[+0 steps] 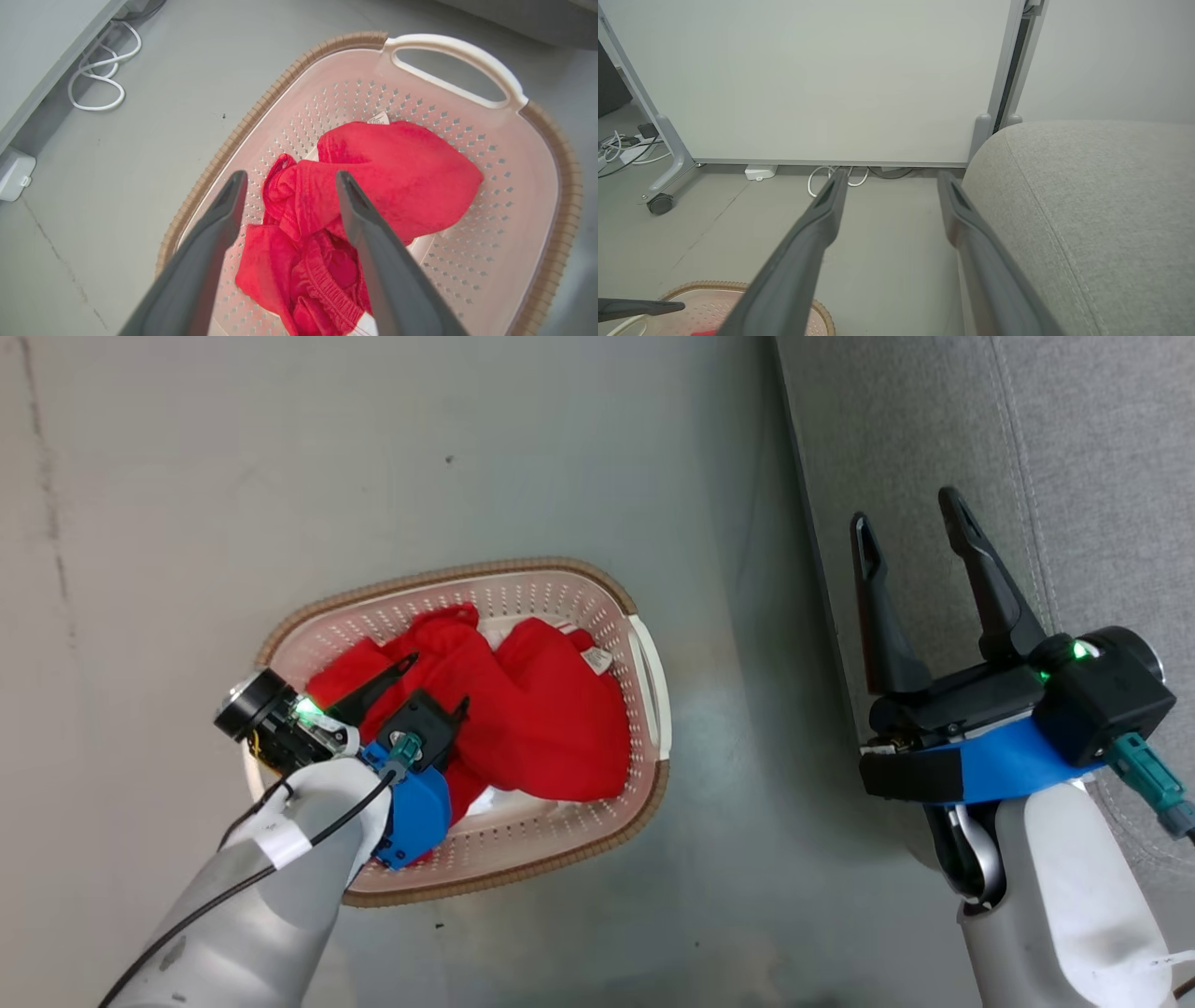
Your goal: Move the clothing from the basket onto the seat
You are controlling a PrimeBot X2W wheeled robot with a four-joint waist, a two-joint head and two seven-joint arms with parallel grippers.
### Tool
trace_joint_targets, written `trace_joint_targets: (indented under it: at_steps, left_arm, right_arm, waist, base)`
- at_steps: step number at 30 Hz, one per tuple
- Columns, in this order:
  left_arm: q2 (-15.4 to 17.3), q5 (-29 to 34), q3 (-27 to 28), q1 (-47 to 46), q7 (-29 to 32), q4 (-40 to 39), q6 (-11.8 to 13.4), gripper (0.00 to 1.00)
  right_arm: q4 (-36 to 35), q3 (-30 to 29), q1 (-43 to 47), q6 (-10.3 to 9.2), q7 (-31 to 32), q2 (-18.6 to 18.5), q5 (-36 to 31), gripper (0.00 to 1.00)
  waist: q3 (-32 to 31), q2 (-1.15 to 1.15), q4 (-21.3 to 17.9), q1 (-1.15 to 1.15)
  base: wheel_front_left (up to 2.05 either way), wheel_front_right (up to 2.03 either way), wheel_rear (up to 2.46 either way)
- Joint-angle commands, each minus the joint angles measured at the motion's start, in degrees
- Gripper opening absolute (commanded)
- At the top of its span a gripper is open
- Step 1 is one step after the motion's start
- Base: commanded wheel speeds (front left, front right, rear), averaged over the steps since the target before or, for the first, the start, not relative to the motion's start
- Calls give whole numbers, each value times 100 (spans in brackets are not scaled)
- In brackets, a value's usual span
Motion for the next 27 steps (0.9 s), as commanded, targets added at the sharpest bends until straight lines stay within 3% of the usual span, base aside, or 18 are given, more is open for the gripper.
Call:
trace_joint_targets:
  at_steps: [1,9,27]
  left_arm:
    - [40,48,-213,-239,-17,257,0,100]
    - [38,-27,-1066,-786,348,1131,0,100]
    - [446,85,-2511,-1592,1667,1327,0,100]
  right_arm:
    - [-63,-6,-146,3,-20,-18,24,100]
    - [-231,-10,-348,3,-20,-17,33,100]
    - [-578,-72,-559,3,-20,-17,92,100]
  waist:
    - [293,0,-130,-1]
    - [895,0,-280,-1]
    - [1746,0,-466,-1]
  base:
    - [0,0,0]
    - [0,0,0]
    - [0,0,0]
